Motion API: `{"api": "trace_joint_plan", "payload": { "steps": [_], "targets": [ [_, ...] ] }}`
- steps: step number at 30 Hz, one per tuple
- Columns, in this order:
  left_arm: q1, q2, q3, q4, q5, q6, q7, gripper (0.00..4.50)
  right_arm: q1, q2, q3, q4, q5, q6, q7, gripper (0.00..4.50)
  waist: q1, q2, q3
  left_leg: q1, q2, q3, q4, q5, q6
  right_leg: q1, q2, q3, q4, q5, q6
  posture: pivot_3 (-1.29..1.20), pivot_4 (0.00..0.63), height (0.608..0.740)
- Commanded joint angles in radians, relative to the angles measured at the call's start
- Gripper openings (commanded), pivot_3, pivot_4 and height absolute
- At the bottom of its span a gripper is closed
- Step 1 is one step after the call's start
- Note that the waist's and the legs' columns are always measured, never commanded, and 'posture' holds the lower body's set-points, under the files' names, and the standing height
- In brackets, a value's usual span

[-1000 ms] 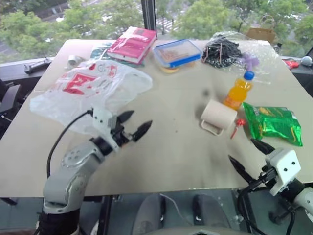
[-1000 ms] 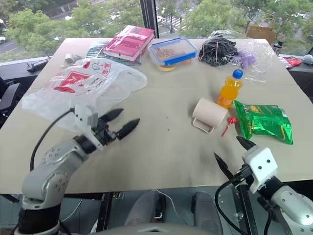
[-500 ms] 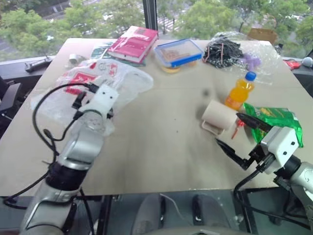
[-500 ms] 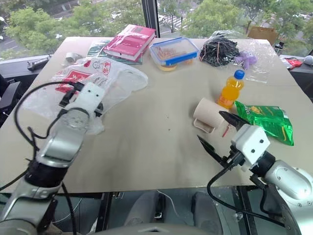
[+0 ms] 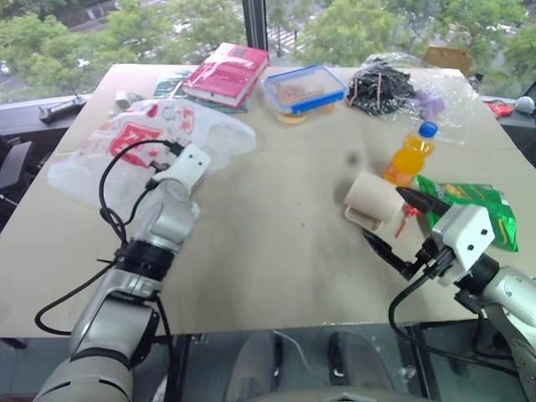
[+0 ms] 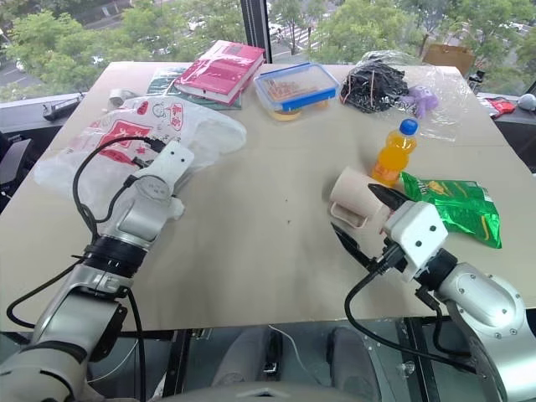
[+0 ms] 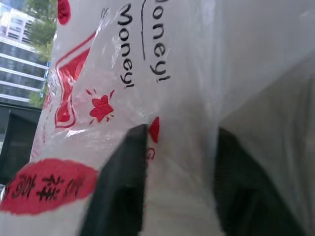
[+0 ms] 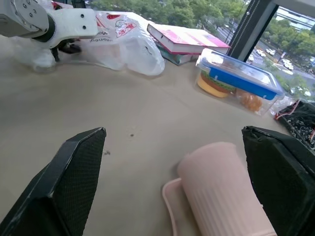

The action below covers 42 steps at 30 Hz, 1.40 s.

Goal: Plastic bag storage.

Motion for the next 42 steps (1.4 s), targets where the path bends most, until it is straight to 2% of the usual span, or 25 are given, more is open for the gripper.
{"api": "trace_joint_plan", "payload": {
  "steps": [1, 5, 8, 10, 13, 17, 21, 23, 25, 29, 32, 35, 39, 42],
  "targets": [
    [-0.017, -0.012, 0.126, -0.063, -0.057, -0.066, -0.027, 0.03, -0.017, -0.003, 0.0, -0.032, 0.0, -0.002, -0.014, 4.5, 0.0, 0.0, 0.0, 0.0, 0.0, 0.0, 0.0, 0.0, 0.0, 0.0, 0.0, 0.0, 0.0, 0.0, 0.0, 0.0, 0.15, 0.74],
    [0.053, -0.004, 0.325, -0.28, -0.281, 0.023, -0.24, 0.03, -0.025, -0.003, 0.005, -0.028, -0.002, -0.001, -0.019, 4.5, -0.003, -0.001, 0.0, -0.001, 0.002, 0.0, 0.0, 0.002, -0.004, -0.001, 0.0, 0.0, 0.0, 0.0, 0.0, 0.0, 0.15, 0.74],
    [0.083, 0.023, 0.406, -0.371, -0.402, 0.12, -0.362, 0.03, -0.03, 0.0, 0.02, -0.02, -0.009, -0.006, -0.021, 4.5, -0.005, 0.0, 0.0, 0.0, 0.002, 0.0, 0.0, 0.002, -0.004, -0.001, 0.0, 0.0, 0.001, 0.0, 0.0, 0.0, 0.15, 0.74],
    [0.077, 0.024, 0.477, -0.431, -0.529, 0.252, -0.44, 0.03, -0.037, 0.001, 0.031, -0.014, -0.013, -0.008, -0.022, 4.5, -0.004, 0.0, 0.0, 0.0, 0.002, 0.0, 0.0, 0.002, -0.004, -0.001, 0.0, 0.0, 0.001, 0.0, 0.0, 0.0, 0.15, 0.74],
    [0.081, 0.029, 0.535, -0.525, -0.666, 0.41, -0.512, 0.03, -0.052, 0.002, 0.04, -0.004, -0.003, 0.003, -0.023, 4.5, -0.001, -0.001, 0.0, 0.0, 0.002, 0.0, 0.001, 0.002, -0.004, 0.0, 0.0, 0.0, 0.001, 0.0, 0.0, 0.0, 0.15, 0.74],
    [0.087, 0.008, 0.607, -0.634, -0.788, 0.575, -0.52, 0.03, -0.085, 0.017, 0.046, 0.016, 0.063, 0.1, -0.044, 4.5, -0.004, -0.001, 0.0, 0.001, 0.002, 0.0, 0.002, 0.002, -0.004, 0.001, 0.0, 0.0, 0.001, 0.0, 0.0, 0.0, 0.15, 0.74],
    [0.044, -0.035, 0.638, -0.651, -0.82, 0.675, -0.458, 0.03, -0.109, 0.006, 0.089, 0.037, 0.043, 0.243, -0.101, 4.5, -0.002, -0.001, 0.0, 0.001, 0.002, -0.001, 0.002, 0.002, -0.004, 0.001, 0.001, 0.0, 0.002, 0.0, 0.0, 0.0, 0.15, 0.74],
    [0.02, -0.06, 0.623, -0.669, -0.84, 0.709, -0.445, 0.03, -0.125, 0.011, 0.113, 0.054, 0.011, 0.311, -0.152, 4.5, -0.002, -0.001, 0.0, 0.001, 0.001, -0.001, 0.002, 0.002, -0.004, 0.001, 0.001, 0.0, 0.002, 0.0, 0.0, 0.0, 0.15, 0.74],
    [-0.004, -0.088, 0.592, -0.681, -0.85, 0.731, -0.429, 0.03, -0.139, 0.013, 0.12, 0.058, 0.051, 0.355, -0.137, 4.5, -0.001, -0.001, 0.0, 0.001, 0.001, -0.001, 0.002, 0.003, -0.004, 0.001, 0.001, 0.0, 0.002, 0.0, 0.0, 0.0, 0.15, 0.74],
    [0.006, -0.104, 0.502, -0.679, -0.824, 0.68, -0.4, 0.03, -0.15, -0.027, 0.17, 0.095, 0.008, 0.346, -0.112, 4.5, -0.004, -0.001, 0.0, 0.001, 0.0, -0.001, 0.001, 0.003, -0.004, 0.001, 0.0, 0.0, 0.002, 0.0, 0.0, 0.0, 0.15, 0.74],
    [0.016, -0.094, 0.404, -0.654, -0.763, 0.572, -0.373, 0.03, -0.169, -0.034, 0.183, 0.122, -0.013, 0.333, -0.113, 4.5, -0.005, -0.001, 0.0, 0.001, -0.001, -0.001, 0.001, 0.003, -0.004, 0.001, 0.001, 0.0, 0.002, 0.0, 0.0, 0.0, 0.15, 0.74],
    [0.017, -0.098, 0.358, -0.638, -0.739, 0.518, -0.366, 0.03, -0.174, -0.025, 0.19, 0.124, -0.022, 0.336, -0.116, 4.5, -0.003, -0.001, 0.0, 0.001, -0.001, -0.001, 0.001, 0.002, -0.004, 0.001, 0.001, 0.0, 0.002, 0.0, -0.001, 0.0, 0.15, 0.74],
    [0.004, -0.109, 0.384, -0.617, -0.764, 0.515, -0.377, 0.03, -0.178, -0.023, 0.214, 0.139, -0.037, 0.351, -0.122, 4.5, -0.003, -0.001, 0.0, 0.0, 0.0, -0.001, 0.001, 0.003, -0.004, 0.0, 0.001, 0.0, 0.001, 0.0, -0.001, 0.0, 0.15, 0.74],
    [-0.029, -0.107, 0.469, -0.571, -0.828, 0.56, -0.413, 0.03, -0.204, -0.017, 0.263, 0.205, -0.069, 0.382, -0.134, 4.5, -0.004, -0.001, 0.0, 0.0, 0.0, -0.001, 0.001, 0.002, -0.004, 0.001, 0.001, 0.0, 0.001, 0.0, 0.0, 0.0, 0.15, 0.74]
  ]
}}
